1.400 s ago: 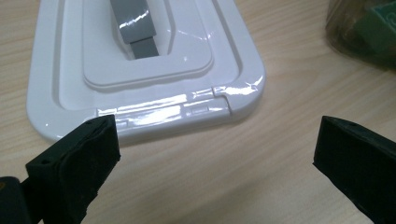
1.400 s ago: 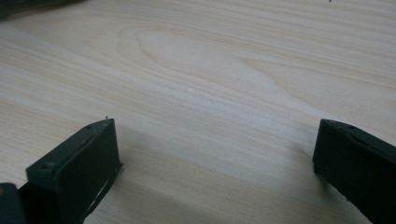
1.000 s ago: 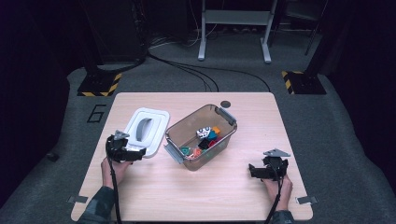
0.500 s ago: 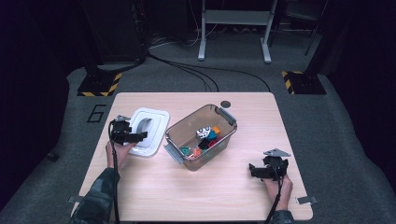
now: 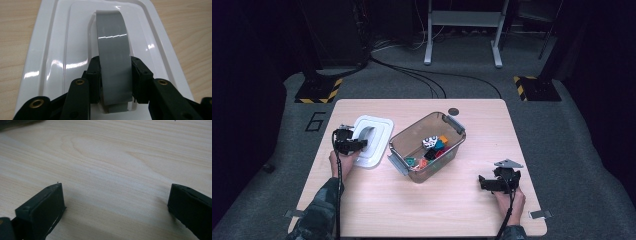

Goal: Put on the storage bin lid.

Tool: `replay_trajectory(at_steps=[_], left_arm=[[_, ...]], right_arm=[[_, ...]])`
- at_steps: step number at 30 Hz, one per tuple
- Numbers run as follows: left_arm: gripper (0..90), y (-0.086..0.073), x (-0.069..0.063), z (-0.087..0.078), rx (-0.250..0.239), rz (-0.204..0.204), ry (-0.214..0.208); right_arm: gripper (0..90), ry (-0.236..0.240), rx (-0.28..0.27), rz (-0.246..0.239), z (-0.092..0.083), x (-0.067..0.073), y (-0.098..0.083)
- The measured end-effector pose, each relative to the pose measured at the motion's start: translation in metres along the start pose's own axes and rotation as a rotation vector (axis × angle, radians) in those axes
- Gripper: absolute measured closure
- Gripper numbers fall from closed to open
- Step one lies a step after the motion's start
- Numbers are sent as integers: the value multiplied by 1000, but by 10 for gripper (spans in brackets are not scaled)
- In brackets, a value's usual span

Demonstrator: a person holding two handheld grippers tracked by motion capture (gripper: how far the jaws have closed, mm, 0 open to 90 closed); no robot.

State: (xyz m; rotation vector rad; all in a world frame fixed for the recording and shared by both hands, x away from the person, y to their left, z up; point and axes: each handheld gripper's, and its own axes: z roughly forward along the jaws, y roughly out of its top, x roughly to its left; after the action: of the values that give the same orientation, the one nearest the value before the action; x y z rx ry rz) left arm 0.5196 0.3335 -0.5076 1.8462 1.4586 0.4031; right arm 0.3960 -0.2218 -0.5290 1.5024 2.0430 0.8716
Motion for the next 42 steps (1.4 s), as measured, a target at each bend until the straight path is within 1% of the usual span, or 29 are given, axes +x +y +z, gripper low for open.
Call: replay_trajectory(at_steps=[1, 2, 6, 9, 10, 11, 12, 14, 15, 19, 21, 22, 23, 24, 25, 26, 27, 28, 29, 31, 33, 34, 35, 41, 42], left_arm=[[660, -1, 0, 0, -4, -14, -10], [664, -1, 1, -1, -3, -16, -15], [669, -1, 1, -4, -8, -3, -25], [669, -1, -1, -9, 0, 19, -36], [670, 0, -1, -11, -6, 26, -42], [670, -1, -2, -13, -14, 16, -49], [670, -1, -2, -16, -23, 22, -50], [670, -3, -2, -21, -25, 33, -57], [670, -3, -2, -23, -28, 36, -53], [670, -4, -1, -33, -35, 34, -66], [671, -2, -2, -40, -38, 48, -65], [670, 0, -2, -42, -46, 64, -65], [670, 1, -3, -45, -44, 62, -71], [671, 3, -4, -49, -45, 85, -76], [670, 5, -5, -51, -55, 92, -76], [670, 7, -7, -55, -55, 101, -83], [670, 10, -8, -59, -44, 107, -92], [670, 12, -10, -61, -44, 103, -97], [670, 14, -12, -63, -47, 119, -90], [670, 19, -14, -69, -35, 124, -94], [670, 22, -15, -71, -45, 124, -92], [670, 27, -17, -77, -47, 139, -88], [671, 30, -18, -79, -54, 136, -89], [671, 50, -25, -97, -85, 155, -89], [670, 53, -26, -99, -86, 166, -89]], right_arm=[[0, 0, 0, 0, 0, 0, 0], [0, 0, 0, 0, 0, 0, 0], [0, 0, 0, 0, 0, 0, 0], [0, 0, 0, 0, 0, 0, 0], [0, 0, 0, 0, 0, 0, 0], [0, 0, 0, 0, 0, 0, 0], [0, 0, 0, 0, 0, 0, 0], [0, 0, 0, 0, 0, 0, 0], [0, 0, -1, 0, 0, 0, 0], [0, 1, -1, 0, 0, 0, 0], [0, 2, 0, 0, 0, 0, 0], [0, 2, 0, -1, 0, 0, 0], [0, 2, 0, -1, 0, 0, 0], [0, 2, 0, -1, 0, 0, 0], [0, 2, -1, -1, 0, 0, 0], [0, 2, -1, -1, 0, 0, 0], [0, 2, -1, -1, 0, 0, 0], [0, 2, 0, -1, 0, 0, 0], [0, 2, -1, 0, 0, 0, 0], [0, 2, 0, 0, 0, 0, 0], [0, 2, 0, -1, 0, 0, 0], [0, 2, 0, 0, 0, 0, 0], [0, 2, -1, -1, 0, 0, 0], [0, 2, -1, -1, 0, 0, 0], [0, 2, -1, -1, 0, 0, 0]])
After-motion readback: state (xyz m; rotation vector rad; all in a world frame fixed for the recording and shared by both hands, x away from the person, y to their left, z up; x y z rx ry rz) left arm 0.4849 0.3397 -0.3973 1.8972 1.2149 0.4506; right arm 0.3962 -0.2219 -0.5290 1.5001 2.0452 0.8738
